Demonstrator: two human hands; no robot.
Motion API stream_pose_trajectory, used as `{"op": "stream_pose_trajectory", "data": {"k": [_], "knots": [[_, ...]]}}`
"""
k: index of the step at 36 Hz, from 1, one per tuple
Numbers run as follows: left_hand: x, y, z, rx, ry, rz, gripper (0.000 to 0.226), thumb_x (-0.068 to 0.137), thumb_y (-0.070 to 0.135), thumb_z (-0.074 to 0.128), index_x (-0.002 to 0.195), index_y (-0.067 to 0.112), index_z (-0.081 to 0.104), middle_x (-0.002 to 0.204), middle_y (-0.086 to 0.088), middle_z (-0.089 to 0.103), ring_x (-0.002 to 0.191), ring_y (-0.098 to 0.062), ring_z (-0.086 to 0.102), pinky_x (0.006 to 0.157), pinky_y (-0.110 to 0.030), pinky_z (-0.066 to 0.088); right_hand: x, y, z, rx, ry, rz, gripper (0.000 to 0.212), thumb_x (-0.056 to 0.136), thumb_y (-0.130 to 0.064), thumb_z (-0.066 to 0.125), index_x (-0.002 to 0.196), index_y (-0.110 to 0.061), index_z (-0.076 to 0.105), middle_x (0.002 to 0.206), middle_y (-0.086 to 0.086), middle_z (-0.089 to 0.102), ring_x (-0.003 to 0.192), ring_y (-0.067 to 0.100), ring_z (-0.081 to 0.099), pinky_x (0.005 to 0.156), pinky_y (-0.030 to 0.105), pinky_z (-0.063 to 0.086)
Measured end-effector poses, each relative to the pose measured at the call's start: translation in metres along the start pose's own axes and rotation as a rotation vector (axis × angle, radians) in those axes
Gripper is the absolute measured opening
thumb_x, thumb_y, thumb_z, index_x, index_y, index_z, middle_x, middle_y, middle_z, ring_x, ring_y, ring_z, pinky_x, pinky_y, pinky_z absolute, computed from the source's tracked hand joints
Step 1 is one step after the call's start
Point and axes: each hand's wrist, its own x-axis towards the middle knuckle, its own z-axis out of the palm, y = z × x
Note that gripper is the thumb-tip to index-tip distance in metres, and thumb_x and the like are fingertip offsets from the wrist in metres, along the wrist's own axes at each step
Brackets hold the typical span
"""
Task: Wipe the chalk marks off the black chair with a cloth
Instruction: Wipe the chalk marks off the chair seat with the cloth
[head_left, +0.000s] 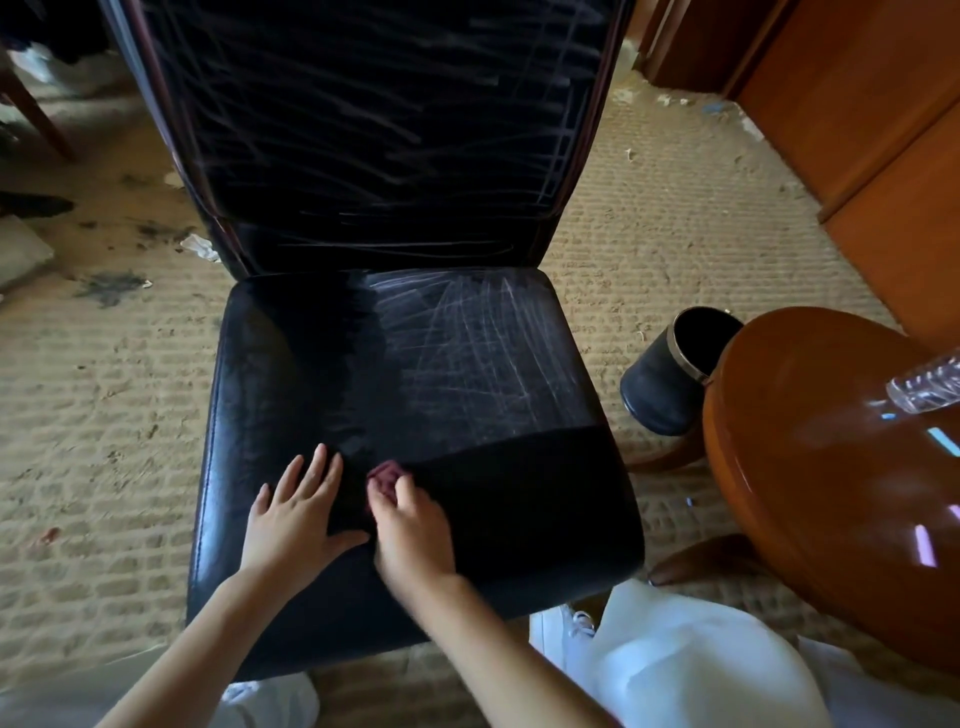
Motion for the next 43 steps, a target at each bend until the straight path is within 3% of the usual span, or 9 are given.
{"op": "stream_pose_trajectory", "data": {"k": [2, 4, 9, 13, 21, 27, 33, 38, 43], "knots": [[0.000, -0.001, 0.000, -0.007, 0.005, 0.008, 0.100, 0.078, 0.073, 0.049, 0.152, 0.029, -0.002, 0.159, 0.009, -0.011, 0.147, -0.015, -0.004, 0.118, -0.039, 0.011, 0.000, 0.010, -0.009, 0.015, -0.072, -0.065, 0.050, 0.086, -0.006, 0.053, 0.135, -0.016, 0.048, 0.119, 0.017, 0.049, 0.099, 0.039, 0.052, 0.084, 0.044, 0.044], [0.001, -0.003, 0.000, -0.018, 0.006, 0.014, 0.100, 0.078, 0.073, 0.049, 0.152, 0.028, -0.001, 0.159, 0.008, -0.010, 0.147, -0.016, -0.004, 0.118, -0.039, 0.011, -0.001, 0.039, -0.023, 0.027, 0.042, -0.039, 0.044, 0.088, -0.009, 0.049, 0.130, -0.021, 0.051, 0.110, 0.011, 0.050, 0.093, 0.036, 0.054, 0.077, 0.042, 0.045], [0.007, 0.001, -0.005, -0.101, 0.097, -0.022, 0.097, 0.075, 0.074, 0.050, 0.152, 0.025, 0.017, 0.159, 0.005, 0.014, 0.145, -0.019, 0.014, 0.115, -0.041, 0.019, 0.001, 0.161, -0.075, 0.071, 0.300, 0.414, 0.036, 0.094, -0.011, 0.047, 0.126, -0.025, 0.057, 0.108, 0.010, 0.058, 0.093, 0.032, 0.058, 0.075, 0.035, 0.047], [0.016, 0.008, -0.006, -0.073, 0.073, -0.084, 0.104, 0.073, 0.078, 0.049, 0.152, 0.023, 0.013, 0.159, 0.004, 0.007, 0.143, -0.021, 0.012, 0.113, -0.047, 0.016, 0.010, 0.229, -0.107, 0.045, 0.194, 0.708, 0.037, 0.100, -0.013, 0.041, 0.135, -0.016, 0.052, 0.120, 0.017, 0.055, 0.107, 0.034, 0.058, 0.086, 0.040, 0.048], [0.015, 0.010, 0.004, -0.024, 0.034, -0.105, 0.107, 0.074, 0.079, 0.046, 0.153, 0.023, 0.000, 0.160, 0.006, -0.010, 0.147, -0.019, -0.005, 0.115, -0.051, 0.009, 0.024, 0.225, -0.083, -0.096, 0.033, 0.577, 0.040, 0.091, -0.006, 0.045, 0.130, -0.010, 0.053, 0.127, 0.015, 0.048, 0.111, 0.034, 0.053, 0.090, 0.037, 0.044], [0.016, 0.011, -0.002, 0.009, -0.006, -0.109, 0.106, 0.077, 0.076, 0.046, 0.153, 0.021, -0.003, 0.160, 0.004, -0.012, 0.147, -0.020, -0.006, 0.115, -0.051, 0.012, -0.023, 0.178, -0.053, -0.192, 0.032, 0.195, 0.055, 0.068, 0.002, 0.067, 0.121, -0.010, 0.061, 0.099, 0.013, 0.055, 0.069, 0.035, 0.059, 0.056, 0.034, 0.048], [0.023, 0.010, -0.014, 0.010, -0.089, -0.108, 0.109, 0.077, 0.072, 0.053, 0.152, 0.019, -0.005, 0.159, 0.003, -0.015, 0.147, -0.020, -0.008, 0.116, -0.048, 0.014, -0.037, 0.155, -0.073, -0.139, -0.185, -0.083, 0.055, 0.094, -0.005, 0.041, 0.144, -0.028, 0.037, 0.121, 0.007, 0.045, 0.100, 0.032, 0.051, 0.080, 0.039, 0.043], [0.027, 0.011, -0.019, -0.038, -0.165, -0.108, 0.118, 0.071, 0.080, 0.049, 0.152, 0.016, -0.009, 0.159, 0.001, -0.018, 0.147, -0.021, -0.010, 0.117, -0.047, 0.010, 0.000, 0.211, -0.112, -0.176, 0.058, 0.153, 0.041, 0.096, -0.015, 0.043, 0.133, -0.032, 0.043, 0.107, 0.005, 0.049, 0.083, 0.028, 0.056, 0.068, 0.037, 0.047], [0.027, 0.017, -0.016, 0.051, -0.188, -0.111, 0.122, 0.072, 0.078, 0.052, 0.150, 0.011, -0.013, 0.158, -0.004, -0.021, 0.146, -0.025, -0.012, 0.116, -0.050, 0.013, 0.040, 0.248, -0.139, -0.095, 0.078, 0.456, 0.041, 0.101, -0.013, 0.038, 0.141, -0.015, 0.046, 0.134, 0.014, 0.045, 0.115, 0.033, 0.052, 0.089, 0.034, 0.042]]}}
